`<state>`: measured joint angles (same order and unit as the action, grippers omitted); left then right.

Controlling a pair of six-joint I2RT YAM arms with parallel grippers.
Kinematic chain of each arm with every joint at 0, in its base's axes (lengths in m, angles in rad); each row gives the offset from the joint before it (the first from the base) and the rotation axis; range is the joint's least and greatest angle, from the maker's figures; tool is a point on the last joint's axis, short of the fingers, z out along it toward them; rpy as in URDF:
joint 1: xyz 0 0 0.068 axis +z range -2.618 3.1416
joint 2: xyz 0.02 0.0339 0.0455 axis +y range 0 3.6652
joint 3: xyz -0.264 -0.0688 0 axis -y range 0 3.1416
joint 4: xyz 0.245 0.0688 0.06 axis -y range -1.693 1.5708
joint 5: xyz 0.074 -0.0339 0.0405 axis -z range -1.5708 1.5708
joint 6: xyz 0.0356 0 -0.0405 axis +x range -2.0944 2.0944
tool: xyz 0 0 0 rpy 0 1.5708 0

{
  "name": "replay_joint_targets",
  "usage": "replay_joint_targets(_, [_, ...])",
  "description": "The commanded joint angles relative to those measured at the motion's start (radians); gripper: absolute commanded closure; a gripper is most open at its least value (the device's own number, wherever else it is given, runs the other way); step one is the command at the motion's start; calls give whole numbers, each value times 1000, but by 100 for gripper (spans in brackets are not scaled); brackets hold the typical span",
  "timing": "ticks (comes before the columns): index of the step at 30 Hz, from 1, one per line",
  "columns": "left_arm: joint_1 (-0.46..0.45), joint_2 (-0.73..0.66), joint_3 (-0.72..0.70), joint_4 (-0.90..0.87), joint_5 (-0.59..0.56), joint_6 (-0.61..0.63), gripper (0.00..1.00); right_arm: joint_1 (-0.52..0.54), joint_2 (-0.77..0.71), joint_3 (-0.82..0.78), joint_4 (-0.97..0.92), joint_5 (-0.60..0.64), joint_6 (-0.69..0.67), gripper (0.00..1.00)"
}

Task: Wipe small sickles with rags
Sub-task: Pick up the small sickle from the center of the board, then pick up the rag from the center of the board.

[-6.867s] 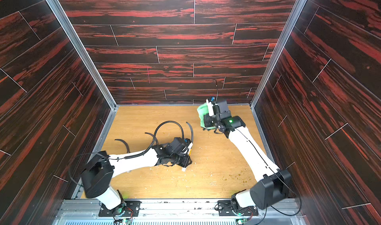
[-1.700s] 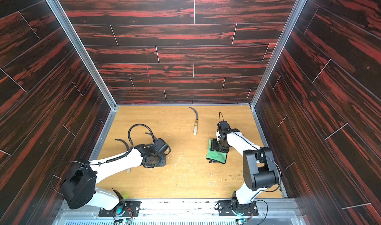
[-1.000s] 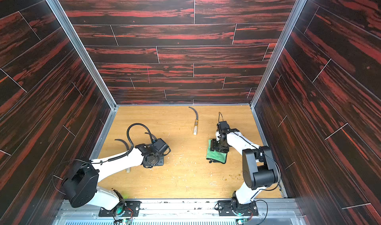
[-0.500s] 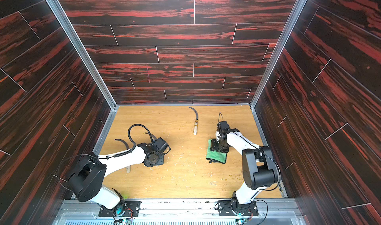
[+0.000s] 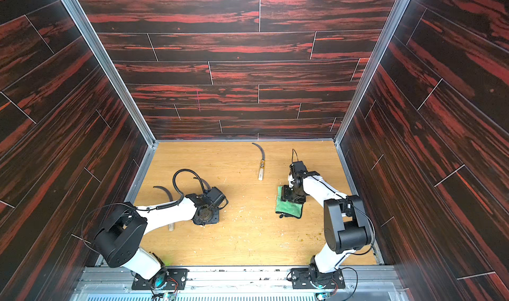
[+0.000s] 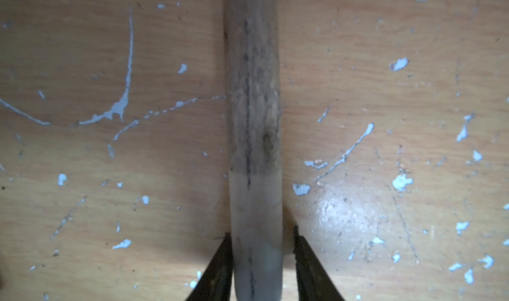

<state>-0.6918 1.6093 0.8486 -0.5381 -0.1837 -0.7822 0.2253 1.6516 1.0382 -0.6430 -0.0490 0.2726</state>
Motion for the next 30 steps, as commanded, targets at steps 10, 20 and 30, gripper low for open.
replay_joint_targets(10, [7,20,-11,23,18,17,77,7,37,20,-17,-10,0,40])
replay_joint_targets(20, [-75,35,12,41,80,153,100,11,33,20,-20,-41,-2,40])
replay_joint_targets(30, [-266,63,76,112,88,272,100,27,55,15,-51,-36,-11,38])
